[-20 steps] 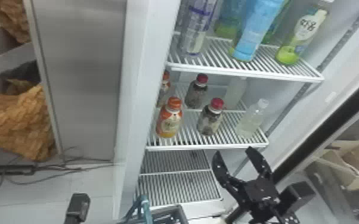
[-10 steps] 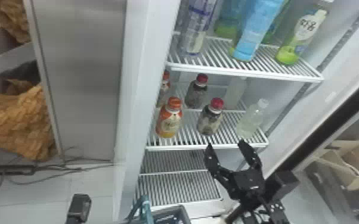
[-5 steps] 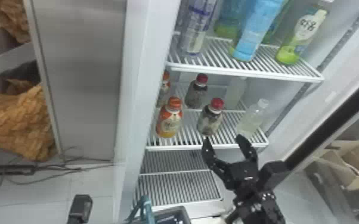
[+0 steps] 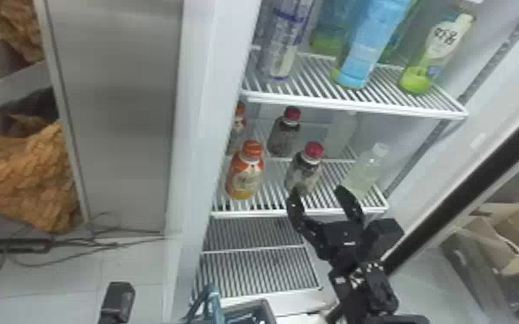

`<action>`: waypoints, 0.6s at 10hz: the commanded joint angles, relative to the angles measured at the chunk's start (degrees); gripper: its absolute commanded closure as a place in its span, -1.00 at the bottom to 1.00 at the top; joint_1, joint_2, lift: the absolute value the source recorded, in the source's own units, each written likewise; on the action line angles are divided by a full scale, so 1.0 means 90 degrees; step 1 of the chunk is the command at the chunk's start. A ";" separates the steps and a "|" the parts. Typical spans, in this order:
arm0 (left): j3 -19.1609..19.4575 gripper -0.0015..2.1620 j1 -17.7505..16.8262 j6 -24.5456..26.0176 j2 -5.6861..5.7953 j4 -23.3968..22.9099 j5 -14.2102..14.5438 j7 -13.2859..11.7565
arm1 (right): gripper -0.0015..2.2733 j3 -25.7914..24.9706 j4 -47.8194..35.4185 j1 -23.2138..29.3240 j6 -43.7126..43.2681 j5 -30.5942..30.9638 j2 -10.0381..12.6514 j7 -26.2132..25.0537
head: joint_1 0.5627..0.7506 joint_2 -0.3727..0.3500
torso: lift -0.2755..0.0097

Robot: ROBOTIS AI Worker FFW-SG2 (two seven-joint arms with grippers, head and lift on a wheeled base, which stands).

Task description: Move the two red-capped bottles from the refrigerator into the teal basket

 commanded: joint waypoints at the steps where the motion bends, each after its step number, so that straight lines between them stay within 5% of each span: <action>1: -0.0020 0.00 -0.0014 0.0000 0.0009 0.0000 0.0002 0.0000 | -0.97 0.0071 0.0268 -0.0236 0.0000 0.0003 -0.0034 0.0000 | 0.41 -0.94 | -0.67; 6: -0.0045 0.00 -0.0014 0.0000 0.0000 0.0000 0.0065 0.0010 | -0.97 0.0160 0.0799 -0.0799 -0.0016 0.0117 -0.0053 -0.0088 | 0.41 -0.94 | -0.67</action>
